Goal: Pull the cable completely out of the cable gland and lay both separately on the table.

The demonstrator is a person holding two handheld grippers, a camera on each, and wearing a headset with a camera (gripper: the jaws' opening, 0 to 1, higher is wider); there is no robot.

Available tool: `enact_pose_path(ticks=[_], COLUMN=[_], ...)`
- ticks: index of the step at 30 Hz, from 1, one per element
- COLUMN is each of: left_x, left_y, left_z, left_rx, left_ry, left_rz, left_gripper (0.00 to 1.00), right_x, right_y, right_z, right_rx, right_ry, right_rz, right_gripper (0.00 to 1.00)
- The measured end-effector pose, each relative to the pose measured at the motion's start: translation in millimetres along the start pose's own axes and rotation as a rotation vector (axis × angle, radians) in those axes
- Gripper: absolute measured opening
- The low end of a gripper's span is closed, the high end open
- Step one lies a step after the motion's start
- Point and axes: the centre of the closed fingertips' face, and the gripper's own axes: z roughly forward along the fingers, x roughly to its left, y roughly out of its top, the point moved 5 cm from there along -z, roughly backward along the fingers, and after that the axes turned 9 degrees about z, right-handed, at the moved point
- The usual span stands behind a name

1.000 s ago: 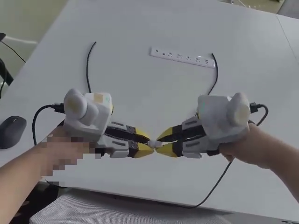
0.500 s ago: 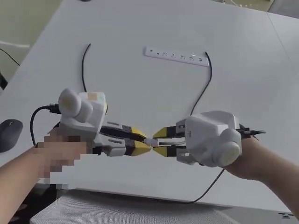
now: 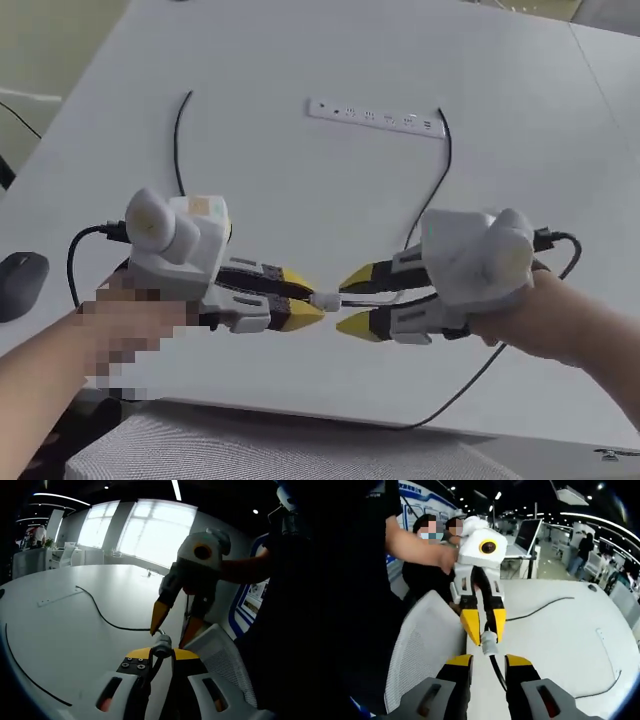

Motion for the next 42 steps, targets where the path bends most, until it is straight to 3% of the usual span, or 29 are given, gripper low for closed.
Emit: enact_pose_path(ticks=[3,5,7,8,12,15,20,27,36,42], left_x=[-0.8,-1.0,-1.5,-1.8,-1.9,-2.6,-0.7,0.4,1.5,1.9], left_y=[0.0,0.7,1.4,2.1,6.0,9.3,10.0,9.4,8.0,7.7], left_z=[-0.2,0.3,1.1,1.5,2.6,2.5,3.1,4.9,5.4,4.4], left_rx=[0.001,0.003,0.006,0.006,-0.005,-0.013,-0.013,-0.006,-0.004,-0.007], left_ry=[0.000,0.000,-0.002,-0.004,-0.009,-0.015,-0.019,-0.020,-0.030,-0.036], left_rz=[0.010,0.024,0.033,0.038,0.048,0.057,0.069,0.068,0.009,-0.009], left_gripper=[0.15,0.15,0.15,0.15,0.15,0.15,0.15,0.15,0.15,0.15], right_x=[-2.0,-2.9,-11.5,-12.4,-9.3,-12.5,-8.4,-9.2,-5.5,-0.6], right_y=[3.7,4.7,6.0,6.8,2.5,0.9,2.2,0.7,2.2,5.6], right_z=[-4.4,-5.9,-5.0,-5.4,-3.8,1.0,1.4,4.2,2.1,-0.2], right_rx=[-0.069,-0.087,-0.118,-0.135,-0.110,-0.106,-0.104,-0.083,-0.103,-0.094], right_ry=[0.148,0.217,0.236,0.282,0.389,0.380,0.441,0.452,0.371,0.238], right_rz=[0.221,0.309,0.368,0.423,0.531,0.525,0.549,0.543,0.399,0.185], right_gripper=[0.21,0.20,0.21,0.21,0.24,0.22,0.12,0.09,0.08,0.08])
